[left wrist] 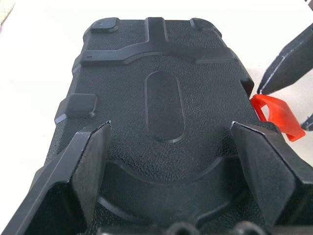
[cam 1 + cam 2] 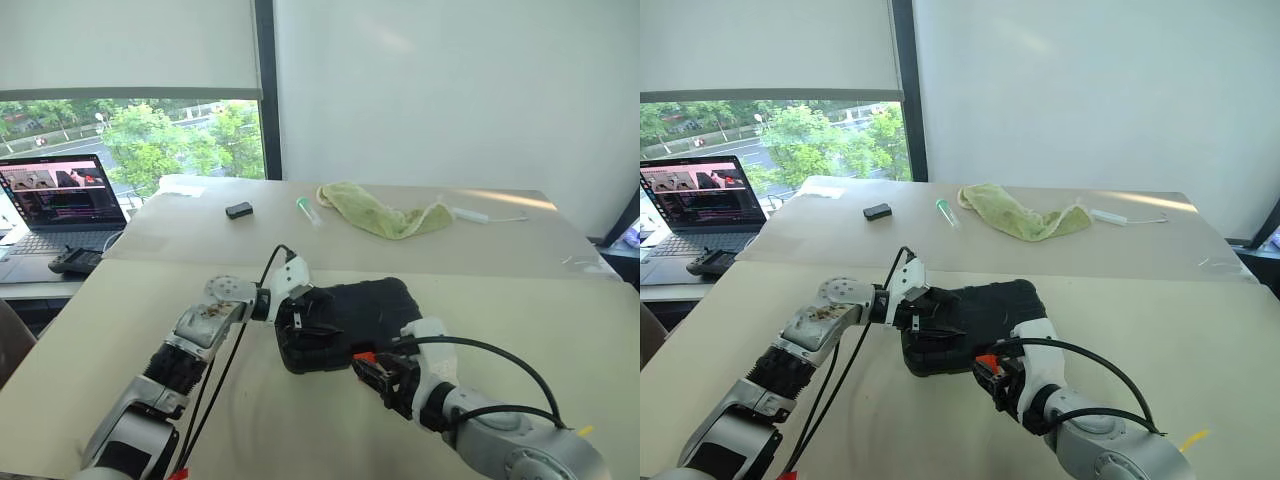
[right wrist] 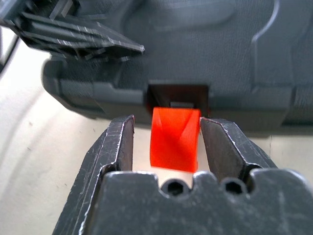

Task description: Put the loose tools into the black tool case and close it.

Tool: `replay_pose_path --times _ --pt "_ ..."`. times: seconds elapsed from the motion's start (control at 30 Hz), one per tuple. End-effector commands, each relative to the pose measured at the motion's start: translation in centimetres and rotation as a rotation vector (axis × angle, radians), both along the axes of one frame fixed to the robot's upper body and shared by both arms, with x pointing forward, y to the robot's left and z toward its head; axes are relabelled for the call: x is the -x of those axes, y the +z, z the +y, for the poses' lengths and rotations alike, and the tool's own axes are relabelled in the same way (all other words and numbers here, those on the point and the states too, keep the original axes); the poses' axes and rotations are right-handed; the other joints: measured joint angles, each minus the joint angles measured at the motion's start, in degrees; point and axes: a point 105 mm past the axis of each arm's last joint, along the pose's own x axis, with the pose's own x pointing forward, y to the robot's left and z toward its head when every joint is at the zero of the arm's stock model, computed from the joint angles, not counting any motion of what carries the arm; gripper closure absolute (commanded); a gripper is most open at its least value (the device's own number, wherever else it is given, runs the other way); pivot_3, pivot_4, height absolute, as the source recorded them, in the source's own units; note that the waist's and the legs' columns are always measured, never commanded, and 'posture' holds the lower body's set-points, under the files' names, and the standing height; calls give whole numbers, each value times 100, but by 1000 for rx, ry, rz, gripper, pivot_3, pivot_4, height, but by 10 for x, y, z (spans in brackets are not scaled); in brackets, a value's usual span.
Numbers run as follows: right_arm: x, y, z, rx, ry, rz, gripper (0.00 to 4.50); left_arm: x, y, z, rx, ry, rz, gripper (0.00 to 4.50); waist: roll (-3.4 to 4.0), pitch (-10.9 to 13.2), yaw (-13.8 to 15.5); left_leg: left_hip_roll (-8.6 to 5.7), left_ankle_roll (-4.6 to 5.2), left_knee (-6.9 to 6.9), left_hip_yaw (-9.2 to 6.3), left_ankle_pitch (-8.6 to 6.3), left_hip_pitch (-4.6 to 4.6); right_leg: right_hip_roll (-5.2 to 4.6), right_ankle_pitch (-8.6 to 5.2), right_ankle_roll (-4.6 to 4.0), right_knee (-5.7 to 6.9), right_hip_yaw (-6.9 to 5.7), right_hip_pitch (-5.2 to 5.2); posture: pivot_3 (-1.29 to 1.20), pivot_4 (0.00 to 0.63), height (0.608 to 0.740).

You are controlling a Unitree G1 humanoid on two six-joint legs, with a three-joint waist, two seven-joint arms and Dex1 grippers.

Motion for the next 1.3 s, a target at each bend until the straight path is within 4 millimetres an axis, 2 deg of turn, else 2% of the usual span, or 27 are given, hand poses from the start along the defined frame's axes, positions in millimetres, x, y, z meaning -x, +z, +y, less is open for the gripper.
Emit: replay_pose_path --times 0.03,0.23,0.57,1.03,1.13,1.2,1.3 --pt "0 2 -2 44 -18 -23 1986 4 -27 6 -59 26 76 267 0 -1 -1 0 0 0 0 0 1 1 0 0 1 0 0 0 150 740" --pt "0 4 -1 68 -30 -38 1986 4 -28 7 -62 34 71 267 1 -3 -21 1 0 0 0 0 3 2 0 1 2 1 1 0 150 740" --pt "5 -8 10 32 -23 30 1986 8 -27 5 -62 31 68 267 1 -3 -31 2 1 -3 -1 0 0 1 -1 2 -1 1 0 0 150 740" --pt "-1 -13 7 72 -38 48 1986 7 -24 5 -68 35 67 267 1 -3 -40 2 1 -5 -1 -1 -2 1 -3 4 -4 0 -3 0 150 740" --pt "-1 -13 8 72 -37 47 2626 7 -24 5 -68 37 67 162 1 -3 -41 2 2 -6 -1 -1 -3 1 -3 4 -5 0 -3 0 150 740" --pt "-2 -13 8 73 -33 46 3245 7 -24 5 -69 38 68 162 1 -3 -42 2 2 -6 -1 -1 -3 1 -3 4 -5 0 -3 0 150 740" --pt "-2 -11 8 73 -28 38 3302 8 -24 5 -69 38 70 162 1 -3 -43 2 2 -5 -2 -1 -2 1 -3 4 -5 -1 -3 0 150 740"
